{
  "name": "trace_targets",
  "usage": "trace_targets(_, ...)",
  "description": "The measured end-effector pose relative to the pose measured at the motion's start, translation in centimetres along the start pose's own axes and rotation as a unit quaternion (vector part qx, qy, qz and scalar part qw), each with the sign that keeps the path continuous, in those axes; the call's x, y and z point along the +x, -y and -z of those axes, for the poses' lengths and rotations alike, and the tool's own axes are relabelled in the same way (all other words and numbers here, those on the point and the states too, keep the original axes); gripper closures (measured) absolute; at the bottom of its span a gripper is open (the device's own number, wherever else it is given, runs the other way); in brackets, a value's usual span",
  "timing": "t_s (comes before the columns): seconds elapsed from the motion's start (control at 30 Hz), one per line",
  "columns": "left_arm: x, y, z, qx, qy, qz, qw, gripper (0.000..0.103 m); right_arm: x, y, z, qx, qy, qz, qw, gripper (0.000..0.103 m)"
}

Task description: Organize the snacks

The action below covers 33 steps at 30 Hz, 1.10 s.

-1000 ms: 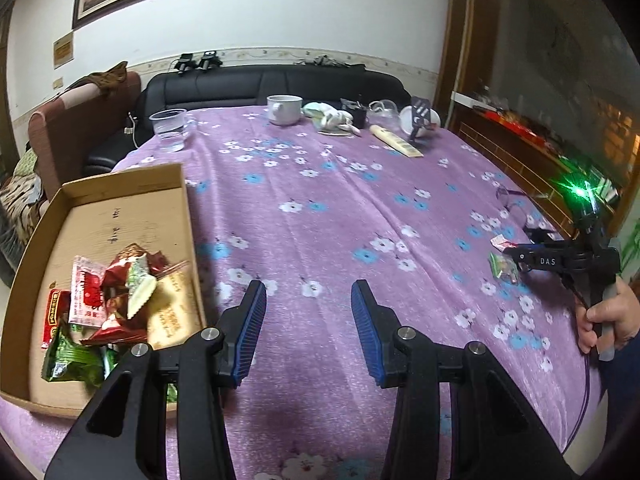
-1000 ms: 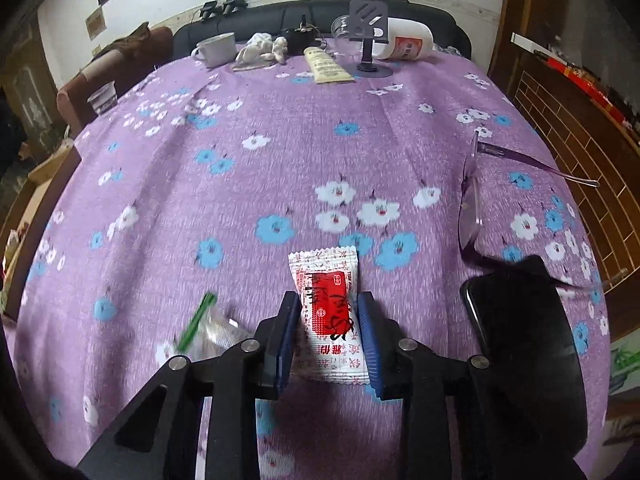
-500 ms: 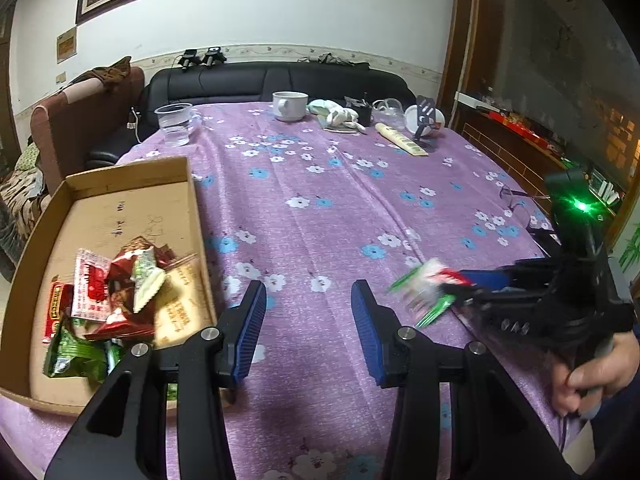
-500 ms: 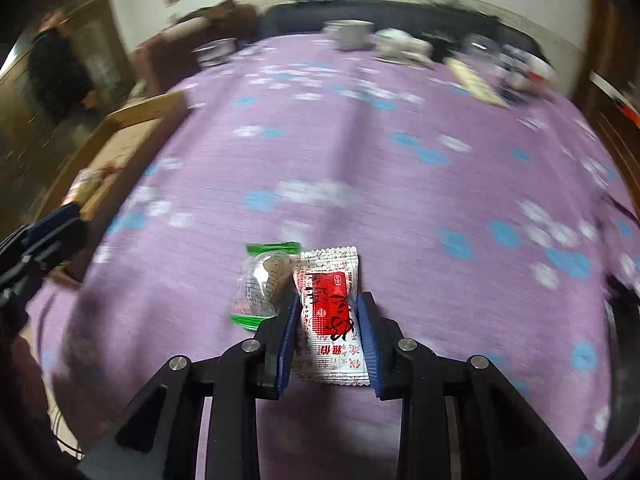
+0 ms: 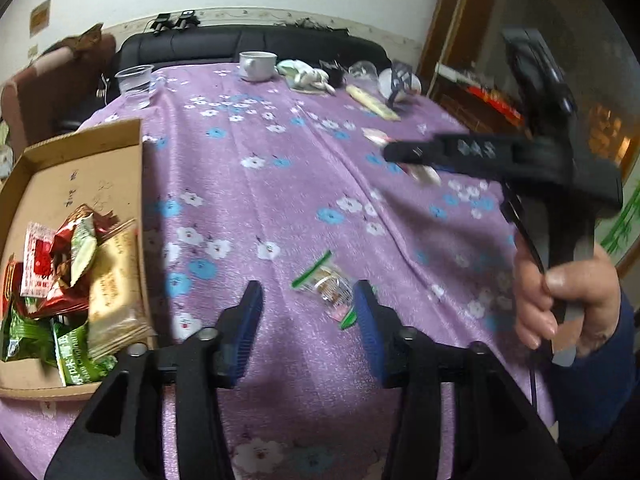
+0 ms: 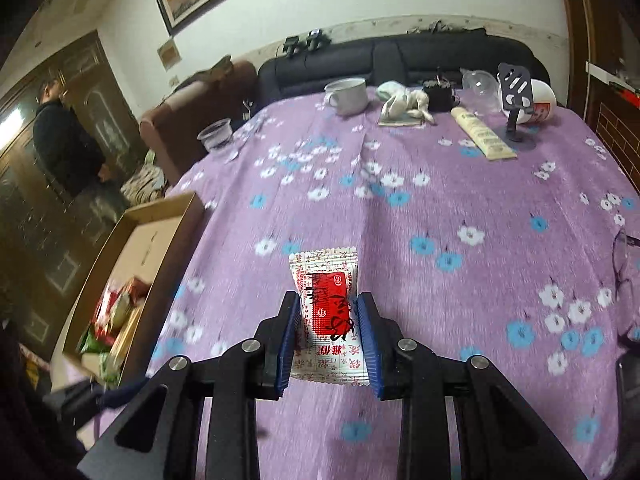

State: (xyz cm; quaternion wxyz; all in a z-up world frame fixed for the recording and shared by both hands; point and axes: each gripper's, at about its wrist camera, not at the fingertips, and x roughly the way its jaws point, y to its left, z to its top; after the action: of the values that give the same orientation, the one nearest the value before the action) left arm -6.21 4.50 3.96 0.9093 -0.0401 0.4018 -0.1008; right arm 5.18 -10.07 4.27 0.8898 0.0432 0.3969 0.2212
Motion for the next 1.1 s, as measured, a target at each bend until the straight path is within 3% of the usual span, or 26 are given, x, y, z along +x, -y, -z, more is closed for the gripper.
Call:
trace_targets(0.13,1.6,1.2,-0.2,0.002,-0.024,-0.003,0.9997,0.040,1.4,0.6,1.0,0.003,-0.024,-0.016,1.000,0.073)
trace_targets(0.27,3.4,2.2,-0.8,0.000,-0.038,-0.009,0.9992,0.041,0.9,0.7,0.9,-0.001,-0.015,-0.023,1.000,0.073)
trace_targets(0.3,3.9,2.7,-0.9,0.007,-0.041,-0.025,0.9988,0.044,0.7,0.7,1.0,-0.003,-0.012,-0.022,1.000,0.073)
trace_targets(0.4,5.0,3.1,-0.8,0.019,-0.051,-0.039,0.9978,0.070,0.3,0.5,1.2,-0.010,-0.008,-0.023,1.000,0.073)
trace_targets(0.47,4.8,2.9,-0.8,0.016,-0.044,-0.035,0.9983,0.075,0.2,0.4,1.3,-0.009,-0.011,-0.029,0.999,0.073)
trace_targets(0.63,4.4,2.2,-1.2,0.011,-0.031,-0.030,0.9990,0.076,0.1,0.1,1.5,-0.012,-0.010,-0.035,0.999,0.073)
trace_targets(0.77,3.6,1.6,-2.4,0.013,0.005,-0.050,0.9986,0.076,0.2,-0.2,1.6,-0.015,-0.011,-0.036,0.999,0.073)
trace_targets(0.93,4.2,-0.6,-3.8,-0.029,0.038,-0.088,0.9950,0.076,0.5,-0.6,1.8,-0.025,-0.010,-0.029,0.999,0.073)
trace_targets(1.1,4.7,-2.4,-4.1,-0.074,0.051,-0.096,0.9914,0.076,0.9,-1.2,2.1,-0.041,-0.010,-0.022,0.999,0.073)
